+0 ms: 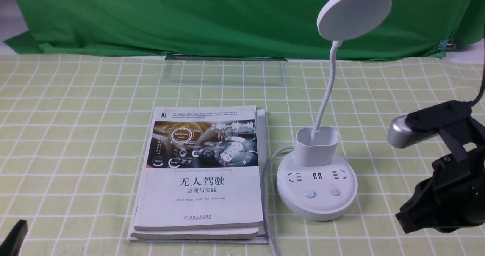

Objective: Turn off the desk lamp on the green coffee tablecloth by hand.

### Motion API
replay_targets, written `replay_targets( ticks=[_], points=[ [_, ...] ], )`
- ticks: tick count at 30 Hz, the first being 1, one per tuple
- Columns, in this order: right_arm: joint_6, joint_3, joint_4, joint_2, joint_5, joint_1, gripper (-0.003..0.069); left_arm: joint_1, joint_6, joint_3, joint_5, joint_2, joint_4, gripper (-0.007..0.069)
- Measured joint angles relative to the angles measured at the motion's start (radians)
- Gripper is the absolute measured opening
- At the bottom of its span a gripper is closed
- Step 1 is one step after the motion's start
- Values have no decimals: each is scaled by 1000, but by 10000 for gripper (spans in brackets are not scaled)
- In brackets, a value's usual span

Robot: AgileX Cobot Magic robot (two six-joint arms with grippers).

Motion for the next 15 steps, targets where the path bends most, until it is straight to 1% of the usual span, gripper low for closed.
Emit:
replay_targets(
  ticks=[4,12,15],
  points=[
    [0,0,-1,-43,-23,0,52,0,0,0,0,0,0,243],
    [3,2,-3,-61,-124,0,49,0,0,0,0,0,0,243],
    [-20,37,-3,-140,-168,-25,41,0,0,0,0,0,1,243]
  ],
)
